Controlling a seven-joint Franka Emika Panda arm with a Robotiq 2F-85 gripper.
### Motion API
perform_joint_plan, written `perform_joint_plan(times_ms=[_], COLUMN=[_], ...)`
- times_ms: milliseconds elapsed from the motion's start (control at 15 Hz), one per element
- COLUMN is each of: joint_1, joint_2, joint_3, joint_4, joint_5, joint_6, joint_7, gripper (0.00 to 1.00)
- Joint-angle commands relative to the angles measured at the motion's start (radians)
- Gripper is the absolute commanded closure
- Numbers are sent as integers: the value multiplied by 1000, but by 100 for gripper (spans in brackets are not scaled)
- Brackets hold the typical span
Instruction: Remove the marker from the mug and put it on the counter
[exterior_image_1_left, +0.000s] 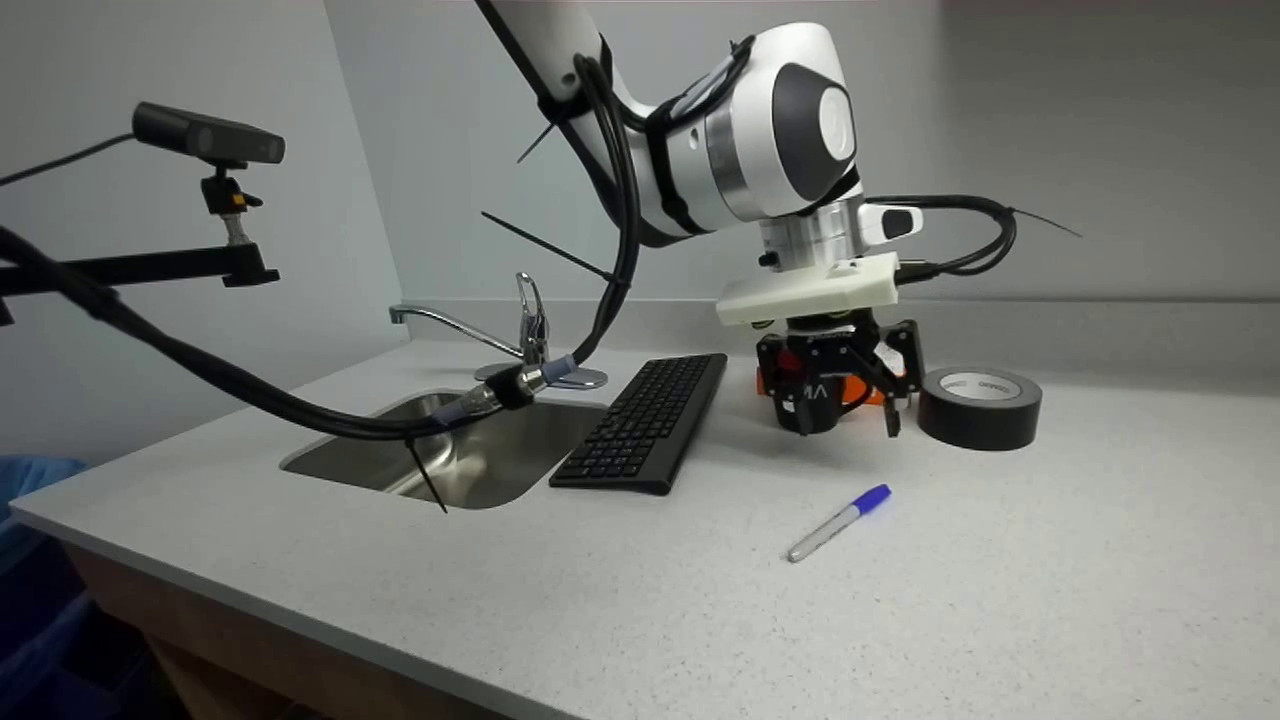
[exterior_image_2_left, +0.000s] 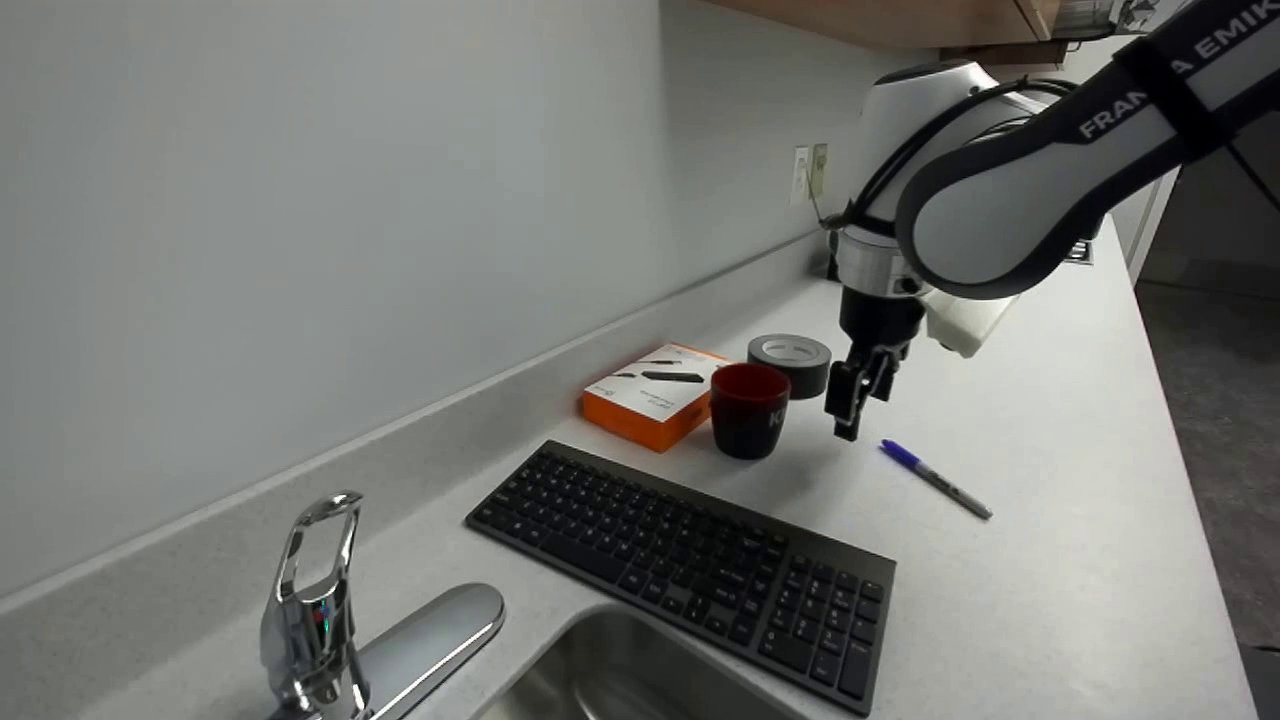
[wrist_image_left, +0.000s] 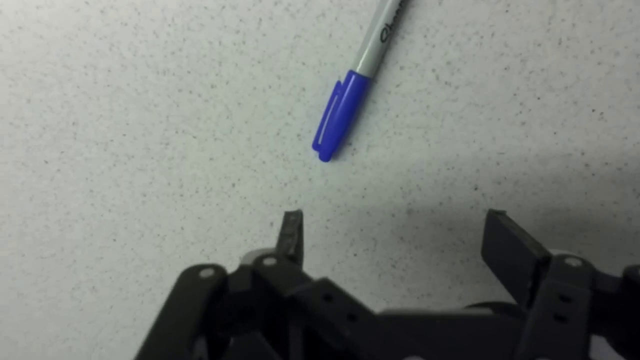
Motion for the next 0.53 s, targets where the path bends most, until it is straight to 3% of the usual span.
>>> perform_joint_plan(times_ms=[0, 467], joint_1=[6, -4], joint_2=[-3, -1], joint_3=[-2, 4], joint_4=[36, 32], joint_5=[-20, 0], joint_6=[-24, -3], joint_7=[33, 2], gripper=[0, 0])
